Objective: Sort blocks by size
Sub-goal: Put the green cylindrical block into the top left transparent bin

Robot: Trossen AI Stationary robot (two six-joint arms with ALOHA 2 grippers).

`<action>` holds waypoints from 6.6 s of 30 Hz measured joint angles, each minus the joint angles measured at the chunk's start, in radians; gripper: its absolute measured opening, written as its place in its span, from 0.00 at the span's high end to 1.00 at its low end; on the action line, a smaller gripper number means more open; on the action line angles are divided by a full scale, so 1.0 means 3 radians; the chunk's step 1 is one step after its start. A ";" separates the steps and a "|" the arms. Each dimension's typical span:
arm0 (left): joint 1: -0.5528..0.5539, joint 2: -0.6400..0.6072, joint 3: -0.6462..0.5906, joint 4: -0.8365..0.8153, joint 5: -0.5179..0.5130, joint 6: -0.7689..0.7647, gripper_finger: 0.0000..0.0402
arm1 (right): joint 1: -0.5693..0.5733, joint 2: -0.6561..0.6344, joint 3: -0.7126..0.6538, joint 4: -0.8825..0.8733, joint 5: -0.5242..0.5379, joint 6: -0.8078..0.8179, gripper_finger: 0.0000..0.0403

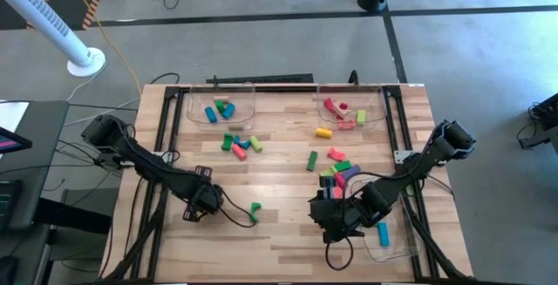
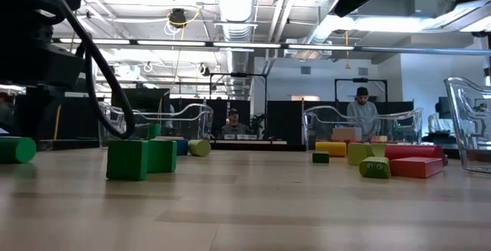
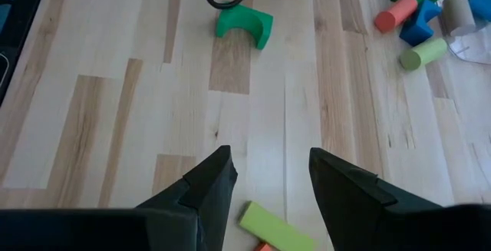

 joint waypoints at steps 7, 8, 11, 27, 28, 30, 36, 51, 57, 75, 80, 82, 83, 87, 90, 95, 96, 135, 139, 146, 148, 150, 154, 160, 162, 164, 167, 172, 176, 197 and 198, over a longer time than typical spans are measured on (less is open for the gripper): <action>0.0012 -0.0003 -0.0083 -0.0004 0.0129 -0.0197 0.32 | 0.0001 0.0000 0.0000 0.0000 0.0000 0.0003 0.50; 0.0023 -0.0003 -0.0114 0.0018 0.0173 -0.0229 0.32 | 0.0004 0.0000 0.0000 -0.0001 0.0000 0.0006 0.50; 0.0052 -0.0067 -0.0226 0.0166 0.0279 -0.0286 0.32 | 0.0006 0.0000 0.0000 -0.0001 0.0000 0.0007 0.50; 0.0058 -0.0662 -0.0324 0.0257 0.0286 -0.0358 0.77 | 0.0005 0.0000 0.0000 0.0001 0.0000 -0.0001 0.50; 0.0052 -0.0667 -0.0321 0.0255 0.0291 -0.0335 0.81 | 0.0005 0.0000 0.0000 0.0001 0.0000 -0.0001 0.50; 0.0028 -0.0670 -0.0317 0.0255 0.0296 -0.0300 0.87 | 0.0005 0.0000 0.0000 0.0001 0.0000 -0.0001 0.50; 0.0022 -0.0668 -0.0317 0.0258 0.0377 -0.0283 0.96 | 0.0005 0.0000 0.0000 0.0001 0.0000 -0.0001 0.50; -0.0005 -0.0673 -0.0190 0.0145 0.0356 -0.0502 0.61 | 0.0005 0.0000 0.0000 0.0001 0.0000 0.0000 0.50; -0.0232 -0.0675 -0.0226 -0.0103 0.0349 -0.0791 0.58 | 0.0006 0.0000 0.0000 0.0001 0.0000 0.0007 0.50; -0.0656 -0.0668 -0.0334 0.0162 -0.0063 -0.1058 0.57 | 0.0006 0.0000 0.0000 0.0001 0.0000 0.0004 0.50; -0.0656 -0.0668 -0.0334 0.0162 -0.0069 -0.1016 0.57 | 0.0006 0.0000 0.0000 0.0001 0.0000 0.0003 0.50; -0.0656 -0.0668 -0.0334 0.0162 -0.0074 -0.1014 0.55 | 0.0008 0.0000 0.0000 0.0000 0.0000 0.0002 0.50; -0.0656 -0.0668 -0.0334 0.0162 -0.0076 -0.1014 0.54 | 0.0012 0.0000 0.0000 0.0000 0.0000 0.0002 0.50; -0.0656 -0.0668 -0.0334 0.0162 -0.0092 -0.1016 0.48 | 0.0028 0.0000 0.0000 0.0001 0.0000 0.0002 0.50; -0.0656 -0.0670 -0.0412 0.0212 -0.0078 -0.1060 0.44 | 0.0028 0.0000 0.0000 0.0001 -0.0001 0.0002 0.50; -0.0653 -0.0680 -0.0545 0.0259 -0.0042 -0.1131 0.42 | 0.0028 0.0000 0.0000 0.0001 -0.0001 0.0002 0.50; -0.0666 -0.0698 -0.0524 0.0291 -0.0071 -0.1132 0.42 | 0.0021 0.0000 0.0000 0.0002 0.0000 0.0002 0.50; -0.0687 -0.0726 -0.0605 0.0406 -0.0308 -0.0912 0.71 | 0.0000 0.0000 0.0000 0.0011 -0.0001 0.0000 0.50; -0.0687 -0.0726 -0.0605 0.0495 -0.0306 -0.0847 0.71 | 0.0000 0.0000 0.0000 -0.0002 -0.0001 0.0000 0.50; -0.0687 -0.0725 -0.0554 0.0504 -0.0325 -0.0776 0.71 | 0.0000 0.0000 0.0000 -0.0002 -0.0001 -0.0005 0.50; -0.0687 -0.0726 -0.0468 0.0507 -0.0376 -0.0705 0.71 | 0.0000 0.0000 0.0001 0.0000 0.0000 -0.0017 0.50; -0.0687 -0.0726 -0.0362 0.0481 -0.0470 -0.0606 0.71 | 0.0000 0.0000 0.0000 0.0002 0.0000 -0.0030 0.50; -0.0669 -0.0758 -0.0103 0.0393 -0.0782 -0.0367 0.71 | -0.0004 0.0000 0.0000 0.0028 0.0001 -0.0095 0.50; -0.0531 -0.0996 0.0206 0.0397 -0.1269 0.0012 0.71 | -0.0022 0.0000 0.0000 0.0381 0.0004 -0.0479 0.50; -0.0448 -0.1107 0.0241 0.0543 -0.1331 0.0154 0.71 | -0.0036 0.0000 0.0000 0.0579 0.0005 -0.0687 0.50; -0.0351 -0.1224 0.0242 0.0752 -0.1331 0.0311 0.71 | -0.0067 0.0019 0.0001 0.0818 0.0005 -0.0920 0.50; -0.0212 -0.1342 0.0233 0.1089 -0.1311 0.0528 0.71 | -0.0129 0.0052 0.0001 0.1126 0.0004 -0.1256 0.50; -0.0026 -0.1380 0.0230 0.1388 -0.1204 0.0807 0.71 | -0.0307 0.0205 0.0003 0.1644 -0.0013 -0.1704 0.50; 0.0063 -0.1340 0.0228 0.1499 -0.1200 0.0923 0.71 | -0.0431 0.0353 0.0003 0.1944 -0.0016 -0.1938 0.50; 0.0081 -0.0759 0.0224 0.2404 -0.1284 0.1480 0.71 | -0.0612 0.0465 0.0001 0.2461 -0.0276 -0.2077 0.50; 0.0081 -0.0765 0.0224 0.2382 -0.1306 0.1469 0.71 | -0.0597 0.0465 0.0001 0.2469 -0.0192 -0.2096 0.50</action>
